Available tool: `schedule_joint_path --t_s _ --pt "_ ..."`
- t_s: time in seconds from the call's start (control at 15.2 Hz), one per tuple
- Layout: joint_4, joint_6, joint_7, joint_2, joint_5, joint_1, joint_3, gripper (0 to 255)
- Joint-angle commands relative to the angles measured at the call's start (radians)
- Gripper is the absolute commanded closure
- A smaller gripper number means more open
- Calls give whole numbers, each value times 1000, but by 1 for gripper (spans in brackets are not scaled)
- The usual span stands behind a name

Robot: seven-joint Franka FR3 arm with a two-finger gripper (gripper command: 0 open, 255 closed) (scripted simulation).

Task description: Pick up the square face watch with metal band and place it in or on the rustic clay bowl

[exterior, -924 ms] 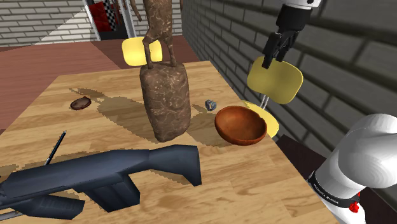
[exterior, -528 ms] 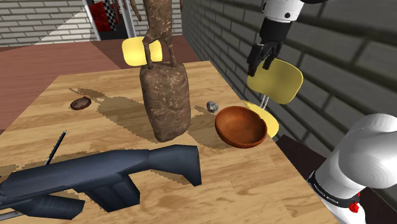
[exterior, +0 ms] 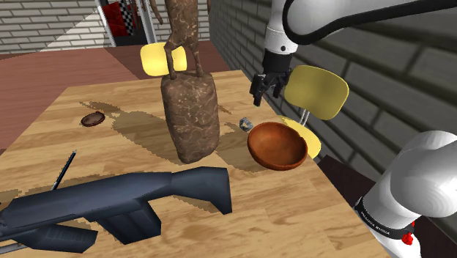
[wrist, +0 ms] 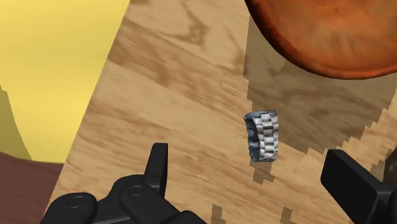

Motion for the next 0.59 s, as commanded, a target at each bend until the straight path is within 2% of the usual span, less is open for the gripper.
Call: schedule_joint_path --t_s 0.0,0.33,0.53 --pt "-1 60 29 63 5 2 22 0" --pt "50 169 106 235 -3 5 72 0" --pt "26 211 107 253 -4 5 76 0"
